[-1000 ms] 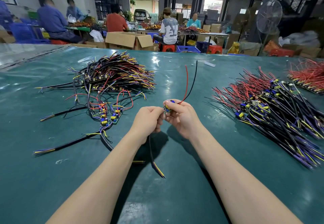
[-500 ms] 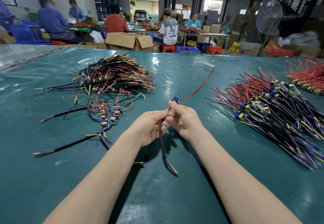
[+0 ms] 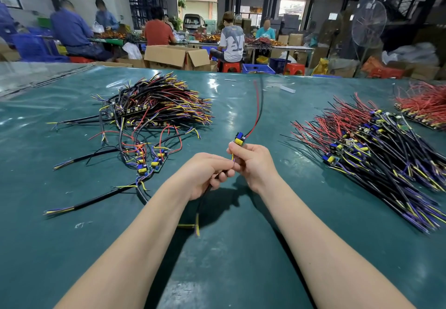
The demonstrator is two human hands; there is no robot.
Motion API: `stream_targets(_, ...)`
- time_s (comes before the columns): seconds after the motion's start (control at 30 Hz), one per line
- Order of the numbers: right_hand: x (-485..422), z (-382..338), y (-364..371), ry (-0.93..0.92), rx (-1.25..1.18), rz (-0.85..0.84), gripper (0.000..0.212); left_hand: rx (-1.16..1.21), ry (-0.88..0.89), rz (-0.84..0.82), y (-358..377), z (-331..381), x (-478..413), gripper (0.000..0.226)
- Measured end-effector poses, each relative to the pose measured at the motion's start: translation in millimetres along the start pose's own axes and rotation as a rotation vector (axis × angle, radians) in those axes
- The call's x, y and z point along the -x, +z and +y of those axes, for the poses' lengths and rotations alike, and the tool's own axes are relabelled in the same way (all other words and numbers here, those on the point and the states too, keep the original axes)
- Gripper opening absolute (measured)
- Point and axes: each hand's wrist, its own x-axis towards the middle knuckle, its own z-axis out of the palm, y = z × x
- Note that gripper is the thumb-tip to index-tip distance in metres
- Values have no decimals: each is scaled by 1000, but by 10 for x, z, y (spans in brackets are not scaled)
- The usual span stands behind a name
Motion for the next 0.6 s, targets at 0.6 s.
stream_targets(0.6,28,-33,-1,133,67,44,23,-229,284,229,26,-68,-68,26)
